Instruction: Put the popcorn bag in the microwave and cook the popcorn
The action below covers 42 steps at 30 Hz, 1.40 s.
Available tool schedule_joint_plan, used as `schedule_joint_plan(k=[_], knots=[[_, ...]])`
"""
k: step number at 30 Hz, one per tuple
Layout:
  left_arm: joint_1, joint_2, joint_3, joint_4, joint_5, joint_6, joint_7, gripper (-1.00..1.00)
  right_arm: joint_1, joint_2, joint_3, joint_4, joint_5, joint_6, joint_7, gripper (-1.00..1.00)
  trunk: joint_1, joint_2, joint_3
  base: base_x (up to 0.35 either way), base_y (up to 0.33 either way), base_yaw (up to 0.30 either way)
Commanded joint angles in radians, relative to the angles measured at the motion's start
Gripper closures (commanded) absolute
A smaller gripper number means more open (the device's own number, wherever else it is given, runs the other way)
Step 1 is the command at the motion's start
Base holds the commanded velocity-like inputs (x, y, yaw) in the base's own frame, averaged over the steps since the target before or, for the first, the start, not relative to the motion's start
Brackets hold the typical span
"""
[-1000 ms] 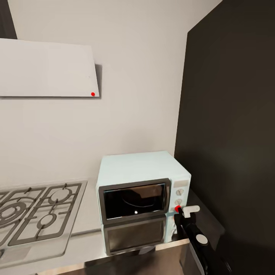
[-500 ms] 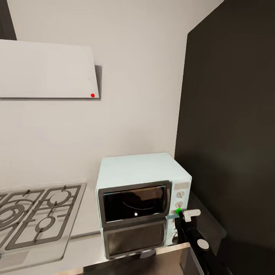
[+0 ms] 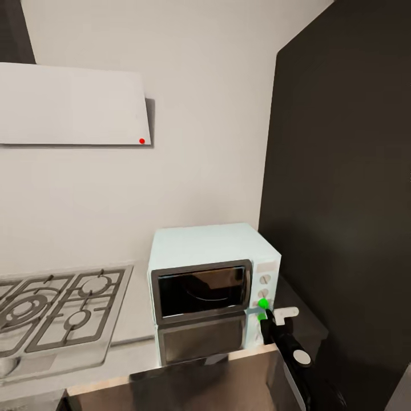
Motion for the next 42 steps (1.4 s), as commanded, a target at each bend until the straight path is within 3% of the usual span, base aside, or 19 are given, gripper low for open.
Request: schedule_joint_plan(k=[1, 6, 7, 15, 36, 42], knots=[[0.000, 0.000, -0.003, -0.002, 0.000, 0.005, -0.001, -1.00, -0.001, 0.002, -0.008, 0.000, 0.010, -0.004, 0.008, 1.00, 0.000, -0.002, -0.002, -0.137, 0.000, 0.000], [0.000, 0.000, -0.003, -0.002, 0.000, 0.006, -0.001, -1.00, -0.001, 0.002, -0.008, 0.000, 0.010, -0.004, 0.008, 1.00, 0.000, -0.002, -0.002, -0.014, 0.000, 0.000], [0.000, 0.000, -0.003, -0.002, 0.000, 0.006, -0.001, -1.00, -0.001, 0.002, -0.008, 0.000, 0.010, -0.004, 0.008, -1.00, 0.000, -0.002, -0.002, -0.001, 0.000, 0.000], [0.000, 0.000, -0.004, -0.002, 0.000, 0.007, -0.001, -1.00, -0.001, 0.002, -0.008, 0.000, 0.010, -0.004, 0.008, -1.00, 0.000, -0.002, -0.002, -0.020, 0.000, 0.000], [0.000, 0.000, -0.003, -0.002, 0.001, 0.007, -0.001, -1.00, 0.000, -0.001, -0.008, 0.022, 0.010, -0.008, 0.008, -1.00, 0.000, -0.002, -0.002, -0.323, 0.034, 0.000], [0.000, 0.000, -0.003, -0.002, 0.001, 0.007, 0.000, -1.00, -0.001, -0.002, -0.009, 0.109, 0.011, -0.090, 0.007, -1.00, 0.000, -0.002, -0.002, -0.172, 0.251, 0.000]])
